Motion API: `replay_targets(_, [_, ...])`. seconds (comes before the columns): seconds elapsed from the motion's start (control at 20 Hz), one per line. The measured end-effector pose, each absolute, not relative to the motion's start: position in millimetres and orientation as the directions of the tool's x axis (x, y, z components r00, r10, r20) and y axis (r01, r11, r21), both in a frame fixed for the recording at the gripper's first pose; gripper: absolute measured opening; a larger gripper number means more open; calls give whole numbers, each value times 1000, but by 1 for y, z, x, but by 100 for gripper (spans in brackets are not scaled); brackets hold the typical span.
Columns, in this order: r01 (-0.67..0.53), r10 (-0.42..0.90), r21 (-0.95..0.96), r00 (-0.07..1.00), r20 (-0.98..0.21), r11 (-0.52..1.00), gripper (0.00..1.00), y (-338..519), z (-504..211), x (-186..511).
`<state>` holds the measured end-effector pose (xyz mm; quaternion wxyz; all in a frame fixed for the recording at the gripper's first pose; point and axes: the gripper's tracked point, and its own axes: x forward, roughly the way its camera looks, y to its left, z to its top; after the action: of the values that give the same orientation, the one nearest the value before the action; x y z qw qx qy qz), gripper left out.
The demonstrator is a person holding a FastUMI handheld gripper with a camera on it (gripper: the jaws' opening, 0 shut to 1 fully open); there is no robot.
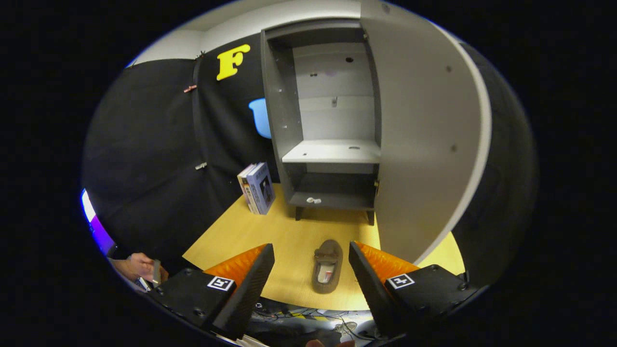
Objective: Open the shoe cabinet door, grab the shoes and put them into the shoe cabinet, then close the shoe cabinet door.
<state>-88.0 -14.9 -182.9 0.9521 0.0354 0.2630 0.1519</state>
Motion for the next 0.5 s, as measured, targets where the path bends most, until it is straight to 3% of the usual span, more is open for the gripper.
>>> replay_targets(0.5, [-205,266,171,686,-677,964,99,30,-366,-51])
